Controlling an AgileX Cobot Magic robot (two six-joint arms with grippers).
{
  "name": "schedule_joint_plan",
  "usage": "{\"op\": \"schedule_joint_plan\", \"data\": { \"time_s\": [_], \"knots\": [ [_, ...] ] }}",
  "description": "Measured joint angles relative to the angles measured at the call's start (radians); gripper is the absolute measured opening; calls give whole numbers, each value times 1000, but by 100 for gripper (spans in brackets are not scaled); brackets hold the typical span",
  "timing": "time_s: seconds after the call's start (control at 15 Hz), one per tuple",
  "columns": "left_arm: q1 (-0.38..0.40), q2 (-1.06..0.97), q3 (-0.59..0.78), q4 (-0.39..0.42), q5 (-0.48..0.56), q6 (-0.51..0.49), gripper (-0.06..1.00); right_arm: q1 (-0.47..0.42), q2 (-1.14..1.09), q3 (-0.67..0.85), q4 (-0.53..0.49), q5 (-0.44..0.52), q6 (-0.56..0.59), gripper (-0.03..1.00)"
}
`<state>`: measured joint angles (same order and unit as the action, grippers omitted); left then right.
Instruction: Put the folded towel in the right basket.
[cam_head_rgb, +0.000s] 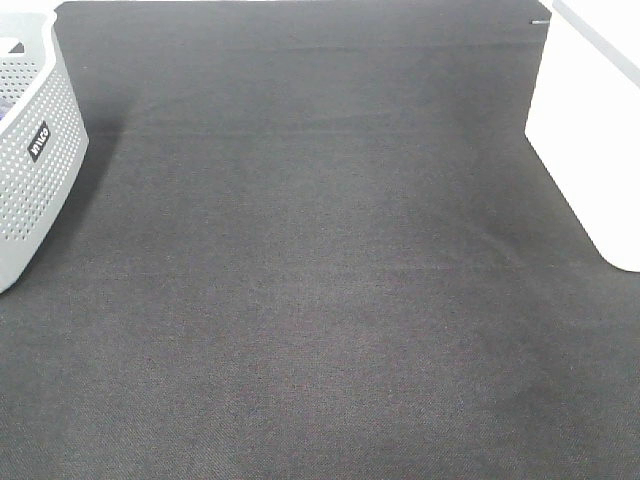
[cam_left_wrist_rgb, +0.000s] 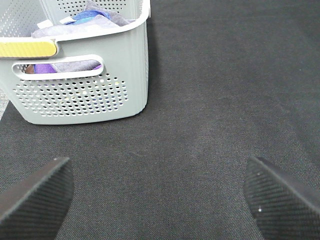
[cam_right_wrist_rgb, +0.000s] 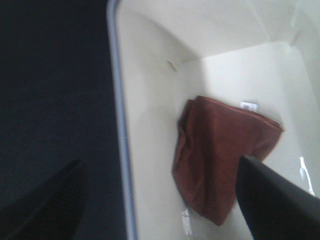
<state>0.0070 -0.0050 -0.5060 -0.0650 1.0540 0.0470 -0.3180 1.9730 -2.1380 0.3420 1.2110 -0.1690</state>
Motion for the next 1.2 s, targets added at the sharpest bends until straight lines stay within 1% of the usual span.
{"op": "schedule_joint_plan", "data": {
  "time_s": [0.07,0.13,0.33,0.47,0.6,0.67,0.73,1.2],
  "knots": [
    [0,0,0,0,0,0,87,40,-17,0,-10,0,0,77],
    [0,0,0,0,0,0,87,101,-25,0,-34,0,3,77],
    [0,0,0,0,0,0,87,210,-41,0,-104,1,34,77],
    [0,0,0,0,0,0,87,249,-77,6,-154,3,64,77],
    [0,0,0,0,0,0,87,251,-166,78,-176,3,83,77],
    [0,0,0,0,0,0,87,251,-166,78,-176,3,83,77],
    [0,0,0,0,0,0,87,251,-214,125,-187,3,83,77],
    [0,0,0,0,0,0,87,251,-664,632,-208,2,84,77]
  ]
}}
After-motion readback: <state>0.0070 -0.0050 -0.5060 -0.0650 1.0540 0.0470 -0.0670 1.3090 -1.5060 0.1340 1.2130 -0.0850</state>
